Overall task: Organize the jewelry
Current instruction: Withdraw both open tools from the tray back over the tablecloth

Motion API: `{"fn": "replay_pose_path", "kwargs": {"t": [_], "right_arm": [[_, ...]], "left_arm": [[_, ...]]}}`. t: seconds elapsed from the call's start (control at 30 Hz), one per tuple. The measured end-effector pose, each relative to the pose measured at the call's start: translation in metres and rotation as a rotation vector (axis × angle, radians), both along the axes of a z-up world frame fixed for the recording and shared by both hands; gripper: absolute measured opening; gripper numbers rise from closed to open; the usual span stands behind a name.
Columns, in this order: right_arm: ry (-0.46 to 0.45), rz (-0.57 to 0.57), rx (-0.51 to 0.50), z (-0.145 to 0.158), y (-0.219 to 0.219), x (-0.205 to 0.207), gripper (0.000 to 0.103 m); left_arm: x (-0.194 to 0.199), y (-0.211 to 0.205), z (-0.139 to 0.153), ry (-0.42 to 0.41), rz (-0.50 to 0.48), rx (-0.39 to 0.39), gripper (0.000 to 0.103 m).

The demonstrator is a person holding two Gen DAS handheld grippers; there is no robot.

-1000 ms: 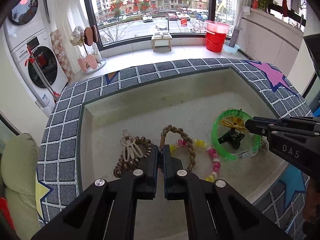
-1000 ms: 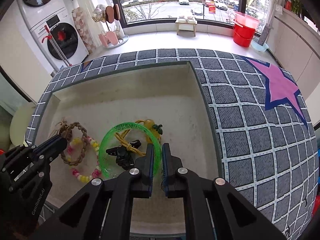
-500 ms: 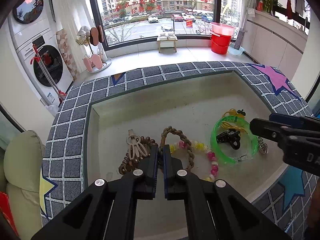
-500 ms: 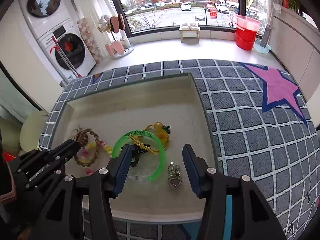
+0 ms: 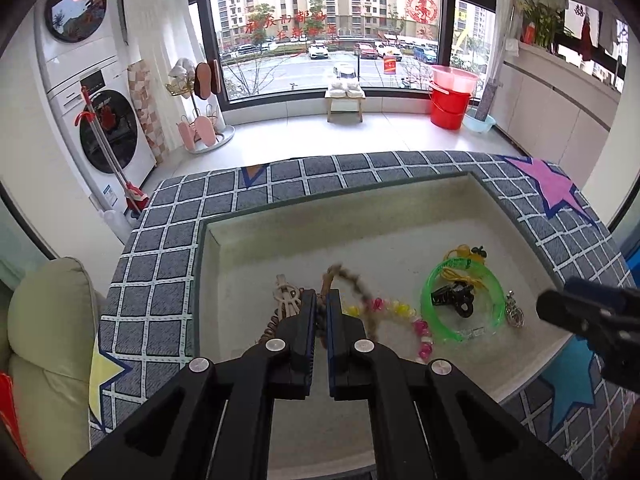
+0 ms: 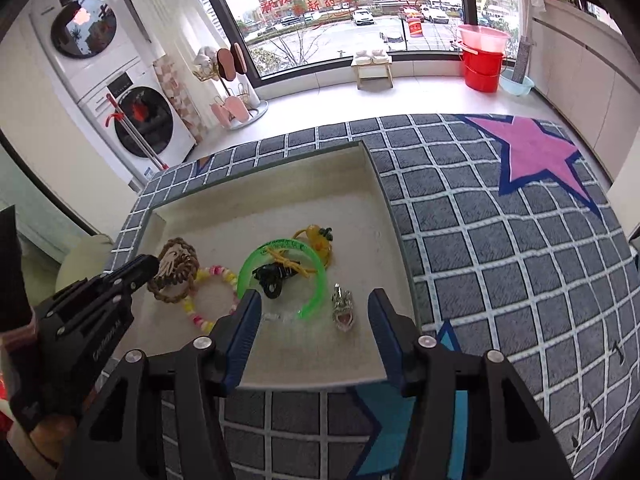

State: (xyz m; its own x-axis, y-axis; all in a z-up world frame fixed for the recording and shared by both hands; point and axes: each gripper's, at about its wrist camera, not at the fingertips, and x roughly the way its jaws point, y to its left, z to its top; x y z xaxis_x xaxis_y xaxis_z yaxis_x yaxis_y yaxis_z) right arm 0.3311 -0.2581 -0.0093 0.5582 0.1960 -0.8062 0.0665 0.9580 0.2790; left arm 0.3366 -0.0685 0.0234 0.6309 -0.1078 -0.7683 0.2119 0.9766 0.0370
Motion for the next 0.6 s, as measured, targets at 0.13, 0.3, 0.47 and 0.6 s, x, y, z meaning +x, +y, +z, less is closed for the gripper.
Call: {"fn": "replay_pose_path", "kwargs": {"t": [0.13, 0.3, 0.47, 0.6], "right_arm": [[-0.01, -0.002, 0.007, 0.002, -0.001, -0.007, 0.064], [-0.017, -0.016, 0.031, 0.004, -0.004, -0.011, 0.068], [-0.013, -0.023, 0.029, 0.003, -0.006, -0.012, 0.068], [-0.01, -0.023, 0.039, 0.002, -0.006, -0.012, 0.073]], "left_arm": [[-0.002, 0.003, 0.003, 0.001, 0.004, -0.014, 0.018], [-0.003, 0.005, 0.006, 0.002, 0.014, -0.024, 0.018], [-0.003, 0.012, 0.01, 0.005, 0.03, -0.04, 0.018], [-0.005, 0.019, 0.013, 0.001, 0.049, -0.051, 0.018]]}}
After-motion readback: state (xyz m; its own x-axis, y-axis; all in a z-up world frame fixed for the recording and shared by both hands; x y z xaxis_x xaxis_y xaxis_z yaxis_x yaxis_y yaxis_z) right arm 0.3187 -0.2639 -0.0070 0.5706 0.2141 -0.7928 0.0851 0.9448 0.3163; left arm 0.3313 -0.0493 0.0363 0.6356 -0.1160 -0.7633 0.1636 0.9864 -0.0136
